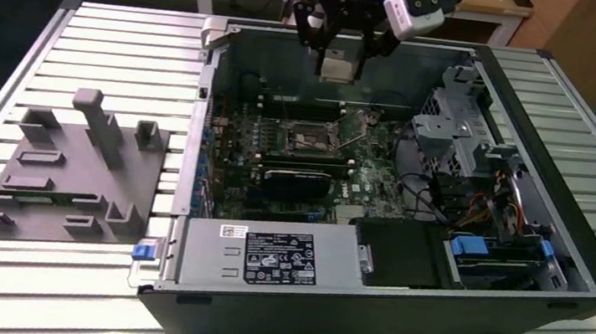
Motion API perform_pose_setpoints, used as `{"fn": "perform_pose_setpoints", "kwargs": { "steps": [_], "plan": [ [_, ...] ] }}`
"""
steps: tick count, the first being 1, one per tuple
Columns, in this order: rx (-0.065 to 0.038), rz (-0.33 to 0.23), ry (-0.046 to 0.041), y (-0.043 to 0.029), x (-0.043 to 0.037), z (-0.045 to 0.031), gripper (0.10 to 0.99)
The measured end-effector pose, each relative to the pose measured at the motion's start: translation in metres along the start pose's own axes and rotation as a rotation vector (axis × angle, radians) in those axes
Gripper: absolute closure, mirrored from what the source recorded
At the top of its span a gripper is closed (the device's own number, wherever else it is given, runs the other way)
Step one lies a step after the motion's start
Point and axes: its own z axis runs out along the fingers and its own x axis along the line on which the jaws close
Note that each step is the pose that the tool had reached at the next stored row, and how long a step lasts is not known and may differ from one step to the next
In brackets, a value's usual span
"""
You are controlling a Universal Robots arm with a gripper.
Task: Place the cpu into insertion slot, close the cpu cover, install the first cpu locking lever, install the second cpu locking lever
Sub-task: 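Place the cpu into insertion slot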
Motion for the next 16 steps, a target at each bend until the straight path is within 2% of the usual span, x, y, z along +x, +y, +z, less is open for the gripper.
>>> {"fn": "perform_pose_setpoints", "kwargs": {
  "steps": [16],
  "plan": [
    [0.000,0.000,0.0000,-0.0008,-0.0002,0.0085,0.545]
  ]
}}
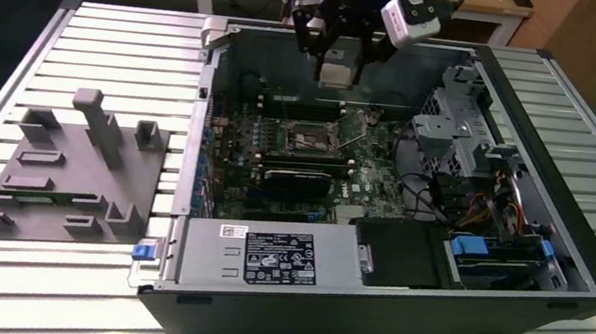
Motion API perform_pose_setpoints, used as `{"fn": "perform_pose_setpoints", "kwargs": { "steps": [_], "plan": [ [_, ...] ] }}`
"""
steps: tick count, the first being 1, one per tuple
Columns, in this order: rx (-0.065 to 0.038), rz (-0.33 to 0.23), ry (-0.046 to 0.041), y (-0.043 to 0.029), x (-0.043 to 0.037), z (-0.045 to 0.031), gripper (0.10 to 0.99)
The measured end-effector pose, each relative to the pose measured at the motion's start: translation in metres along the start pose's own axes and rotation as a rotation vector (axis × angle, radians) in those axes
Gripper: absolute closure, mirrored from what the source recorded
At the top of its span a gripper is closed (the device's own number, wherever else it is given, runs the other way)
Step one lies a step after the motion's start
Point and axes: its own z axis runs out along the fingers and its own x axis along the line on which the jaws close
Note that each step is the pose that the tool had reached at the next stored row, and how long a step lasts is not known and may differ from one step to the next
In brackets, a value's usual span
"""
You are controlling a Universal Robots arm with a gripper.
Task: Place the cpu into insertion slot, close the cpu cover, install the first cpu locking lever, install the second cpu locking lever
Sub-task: 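Place the cpu into insertion slot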
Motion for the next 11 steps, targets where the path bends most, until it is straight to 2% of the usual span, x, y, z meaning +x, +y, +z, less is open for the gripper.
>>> {"fn": "perform_pose_setpoints", "kwargs": {
  "steps": [11],
  "plan": [
    [0.000,0.000,0.0000,-0.0006,-0.0001,0.0063,0.545]
  ]
}}
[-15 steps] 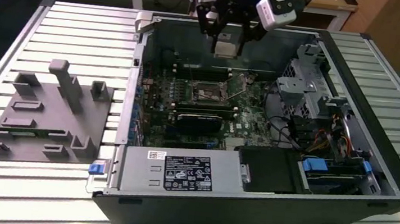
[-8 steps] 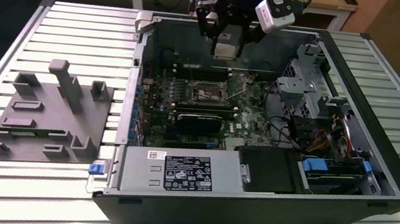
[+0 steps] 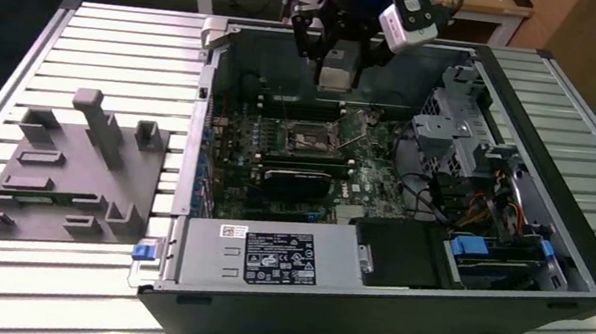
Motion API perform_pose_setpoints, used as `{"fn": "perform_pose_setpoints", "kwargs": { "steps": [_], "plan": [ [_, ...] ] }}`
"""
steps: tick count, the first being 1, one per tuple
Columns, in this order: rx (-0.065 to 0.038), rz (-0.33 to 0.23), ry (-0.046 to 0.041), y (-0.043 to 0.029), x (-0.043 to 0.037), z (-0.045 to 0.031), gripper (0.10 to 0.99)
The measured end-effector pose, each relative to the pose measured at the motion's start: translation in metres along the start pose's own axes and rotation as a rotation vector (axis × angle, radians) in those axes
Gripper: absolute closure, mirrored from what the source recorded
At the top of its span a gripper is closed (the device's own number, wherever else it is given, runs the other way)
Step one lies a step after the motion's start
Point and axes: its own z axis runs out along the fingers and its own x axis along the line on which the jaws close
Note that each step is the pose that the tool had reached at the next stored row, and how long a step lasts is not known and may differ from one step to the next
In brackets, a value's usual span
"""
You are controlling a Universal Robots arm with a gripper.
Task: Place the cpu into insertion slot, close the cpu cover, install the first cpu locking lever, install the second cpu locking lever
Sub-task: 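Place the cpu into insertion slot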
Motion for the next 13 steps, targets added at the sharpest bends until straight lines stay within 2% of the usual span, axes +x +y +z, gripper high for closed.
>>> {"fn": "perform_pose_setpoints", "kwargs": {
  "steps": [13],
  "plan": [
    [0.000,0.000,0.0000,-0.0008,-0.0002,0.0083,0.545]
  ]
}}
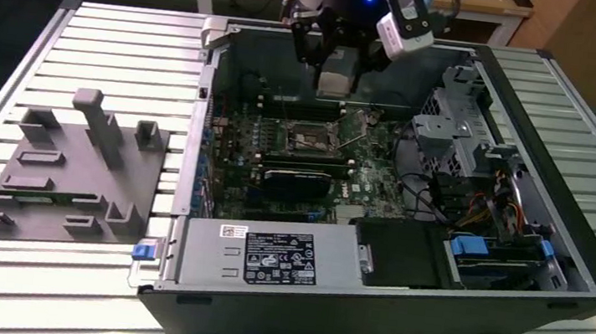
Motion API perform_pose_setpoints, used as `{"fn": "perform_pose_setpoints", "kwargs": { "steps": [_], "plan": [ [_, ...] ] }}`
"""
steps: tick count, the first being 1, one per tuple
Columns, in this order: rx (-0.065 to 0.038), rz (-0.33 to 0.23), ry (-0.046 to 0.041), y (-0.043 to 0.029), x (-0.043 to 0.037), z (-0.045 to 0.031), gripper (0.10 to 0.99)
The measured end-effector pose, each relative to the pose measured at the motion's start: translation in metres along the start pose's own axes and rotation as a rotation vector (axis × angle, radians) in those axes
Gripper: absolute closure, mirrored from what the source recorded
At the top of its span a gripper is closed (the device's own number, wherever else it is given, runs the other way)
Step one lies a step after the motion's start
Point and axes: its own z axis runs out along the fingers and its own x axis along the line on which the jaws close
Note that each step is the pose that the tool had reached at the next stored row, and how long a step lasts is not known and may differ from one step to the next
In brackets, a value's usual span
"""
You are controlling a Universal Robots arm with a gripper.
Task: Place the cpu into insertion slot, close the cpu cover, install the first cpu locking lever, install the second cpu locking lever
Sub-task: 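Place the cpu into insertion slot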
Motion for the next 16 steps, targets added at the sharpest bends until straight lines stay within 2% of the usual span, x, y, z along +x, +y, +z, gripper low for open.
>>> {"fn": "perform_pose_setpoints", "kwargs": {
  "steps": [5,8,9,16],
  "plan": [
    [0.000,0.000,0.0000,-0.0005,-0.0001,0.0060,0.545],
    [0.000,0.000,-0.0002,-0.0012,-0.0002,0.0133,0.545],
    [0.000,0.000,-0.0021,-0.0015,-0.0003,0.0168,0.545],
    [0.000,-0.007,-0.0182,-0.0025,0.0031,0.0278,0.545]
  ]
}}
